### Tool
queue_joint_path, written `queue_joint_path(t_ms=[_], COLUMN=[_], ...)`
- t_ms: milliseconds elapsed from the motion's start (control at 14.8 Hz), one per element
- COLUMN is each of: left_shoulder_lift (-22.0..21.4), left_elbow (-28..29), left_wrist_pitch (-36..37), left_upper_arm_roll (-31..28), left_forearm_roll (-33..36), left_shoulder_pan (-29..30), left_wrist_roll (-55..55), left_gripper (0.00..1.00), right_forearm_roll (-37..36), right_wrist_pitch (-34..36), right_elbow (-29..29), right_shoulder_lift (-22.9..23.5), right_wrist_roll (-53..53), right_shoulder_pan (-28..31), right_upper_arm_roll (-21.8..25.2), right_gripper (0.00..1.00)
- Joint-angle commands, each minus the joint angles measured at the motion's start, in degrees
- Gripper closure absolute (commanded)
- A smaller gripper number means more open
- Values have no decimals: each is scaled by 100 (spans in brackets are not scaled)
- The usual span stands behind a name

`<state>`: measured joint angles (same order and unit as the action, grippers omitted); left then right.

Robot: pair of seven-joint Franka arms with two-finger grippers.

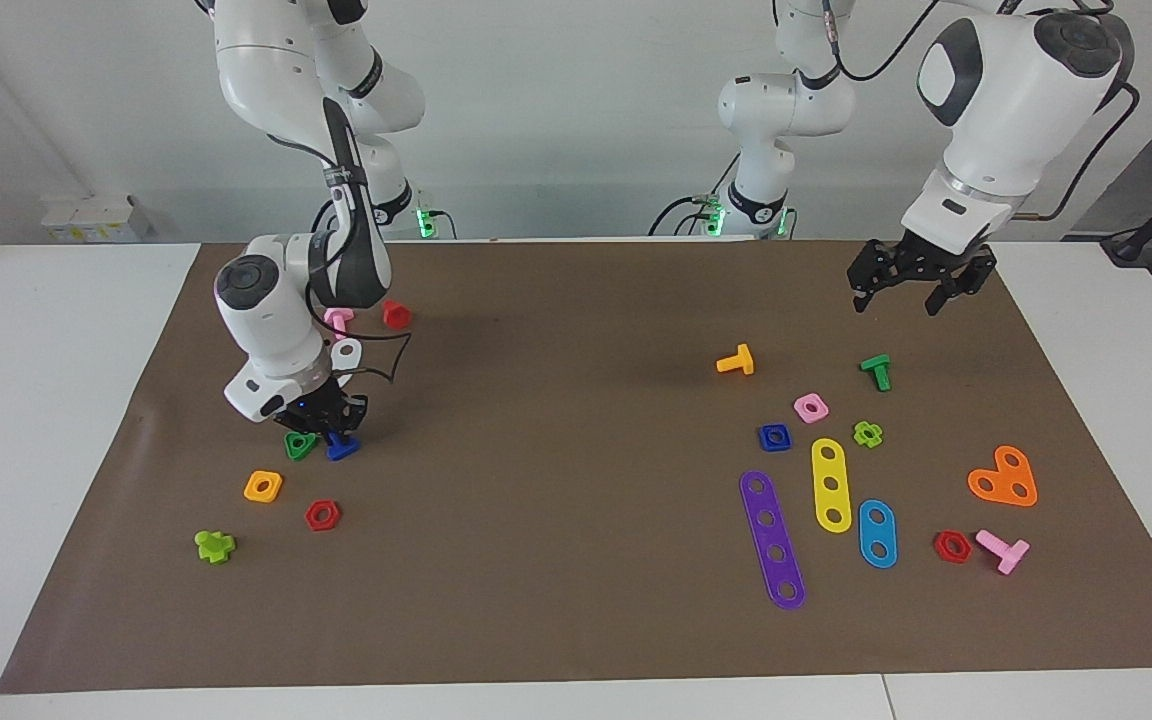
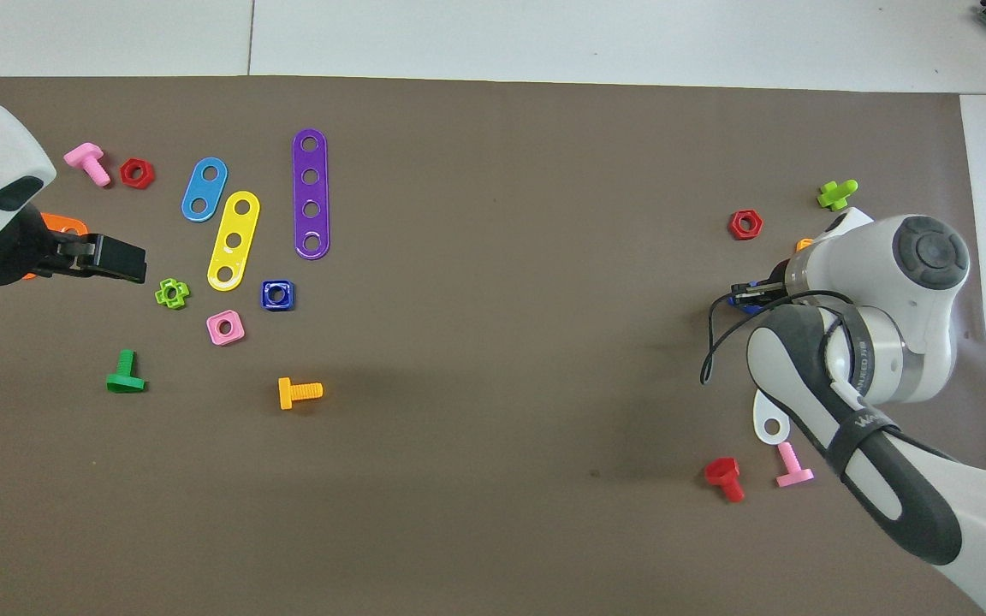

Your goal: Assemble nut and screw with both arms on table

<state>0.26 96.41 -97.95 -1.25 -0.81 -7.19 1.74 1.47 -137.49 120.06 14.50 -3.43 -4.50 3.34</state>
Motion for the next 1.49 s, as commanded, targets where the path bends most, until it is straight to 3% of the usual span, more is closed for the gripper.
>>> queue_joint_path(t_ms=[0,271,474,948,1219,1422], left_shoulder_lift=[-166,-140,-70,62,194,448], left_elbow=[220,229,220,176,167,237], left_wrist_pitch=[-171,-207,-233,-277,-365,-706], left_upper_arm_roll=[-50,-50,-50,-42,-42,-33], left_forearm_roll=[-86,-77,-77,-94,-261,-288], left_shoulder_pan=[-37,-45,-54,-54,-45,-89], left_wrist_roll=[37,37,19,-24,-69,-235], left_gripper=[0,0,0,0,0,1], right_forearm_roll=[161,161,161,231,179,108], right_wrist_pitch=[143,1229,1935,735,-135,-401], right_elbow=[-35,-1008,-1853,-1943,-1978,-2083], right_shoulder_lift=[-35,-185,-79,368,886,1256], right_wrist_roll=[-88,332,1446,3654,4498,4851], right_shoulder_pan=[64,-85,-681,-2351,-2993,-3276], right_upper_arm_roll=[-35,-114,-211,-211,-202,-202], right_gripper=[100,100,100,100,100,100])
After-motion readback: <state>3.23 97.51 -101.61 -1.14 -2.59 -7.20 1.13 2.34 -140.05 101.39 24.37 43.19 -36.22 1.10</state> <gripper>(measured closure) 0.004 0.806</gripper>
